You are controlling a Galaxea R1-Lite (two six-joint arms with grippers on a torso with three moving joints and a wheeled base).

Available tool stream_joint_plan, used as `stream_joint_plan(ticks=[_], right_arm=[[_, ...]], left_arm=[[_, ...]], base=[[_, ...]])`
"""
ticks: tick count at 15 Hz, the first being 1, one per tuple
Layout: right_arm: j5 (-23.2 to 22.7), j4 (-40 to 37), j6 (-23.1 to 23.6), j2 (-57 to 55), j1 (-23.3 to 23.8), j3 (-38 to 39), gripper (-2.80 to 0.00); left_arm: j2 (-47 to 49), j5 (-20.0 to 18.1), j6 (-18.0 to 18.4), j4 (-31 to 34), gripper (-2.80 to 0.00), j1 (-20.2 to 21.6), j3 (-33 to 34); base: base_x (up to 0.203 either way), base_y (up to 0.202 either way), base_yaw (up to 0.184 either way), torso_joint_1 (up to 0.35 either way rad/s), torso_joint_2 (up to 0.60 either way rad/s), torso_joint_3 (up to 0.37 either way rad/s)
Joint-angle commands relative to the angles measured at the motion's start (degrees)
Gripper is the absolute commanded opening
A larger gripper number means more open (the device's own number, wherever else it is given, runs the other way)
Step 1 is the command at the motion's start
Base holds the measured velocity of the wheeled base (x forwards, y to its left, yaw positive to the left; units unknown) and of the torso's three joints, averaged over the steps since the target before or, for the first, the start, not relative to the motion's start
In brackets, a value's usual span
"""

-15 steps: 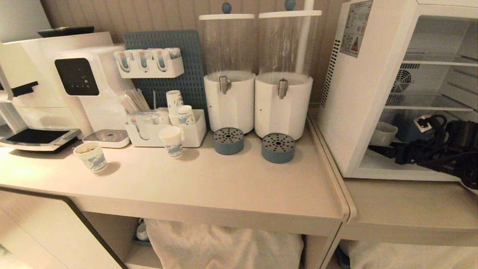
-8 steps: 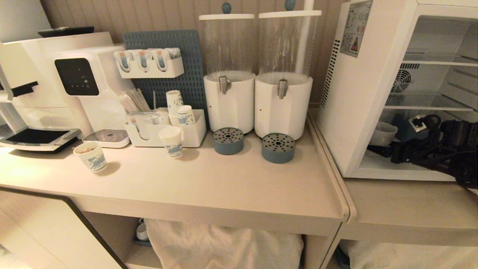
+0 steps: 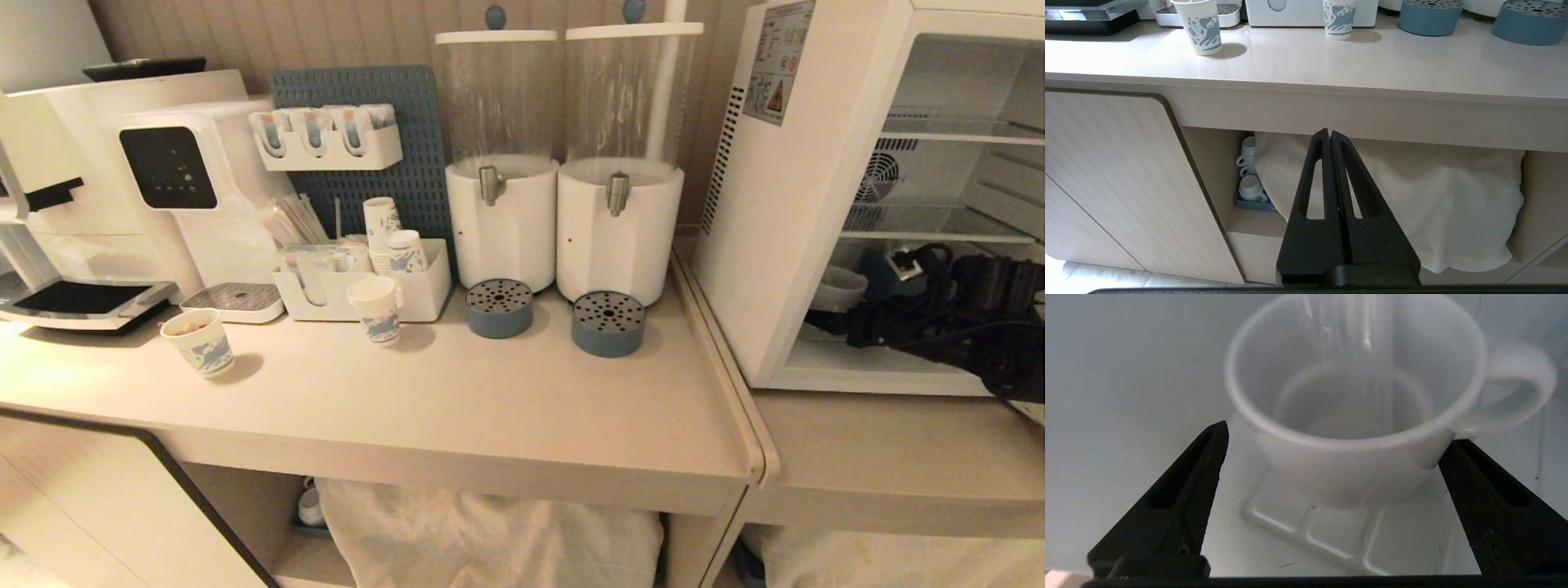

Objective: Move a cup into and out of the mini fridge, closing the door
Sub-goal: Take the ceramic cup out of the freezer

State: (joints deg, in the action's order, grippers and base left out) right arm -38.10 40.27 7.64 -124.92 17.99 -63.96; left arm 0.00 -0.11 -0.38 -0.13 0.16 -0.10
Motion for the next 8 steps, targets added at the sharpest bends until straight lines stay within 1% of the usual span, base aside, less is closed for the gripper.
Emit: stream_joint_plan(ticks=[1,3,8], right_arm=[[-0.19,0.02,0.09,-1.4,0.02,-0.9,0.0],[0.57,-0.01,0.09,-1.73,0.02,-1.34,0.0],[0.48,-0.98,0.09,-1.36,0.2,-1.76,0.0]], left_arm=[[0.09,0.02,0.01,-0.04,-2.8,0.02,0.01],[0.09,0.02,-0.06,0.05,-2.8,0.02,0.01],[0.09,0.02,-0.06,-0.04,-2.8,0.02,0.01]], base=[[0.0,0.0,0.0,0.0,0.0,0.0],[0.0,0.0,0.0,0.0,0.0,0.0],[0.0,0.0,0.0,0.0,0.0,0.0]])
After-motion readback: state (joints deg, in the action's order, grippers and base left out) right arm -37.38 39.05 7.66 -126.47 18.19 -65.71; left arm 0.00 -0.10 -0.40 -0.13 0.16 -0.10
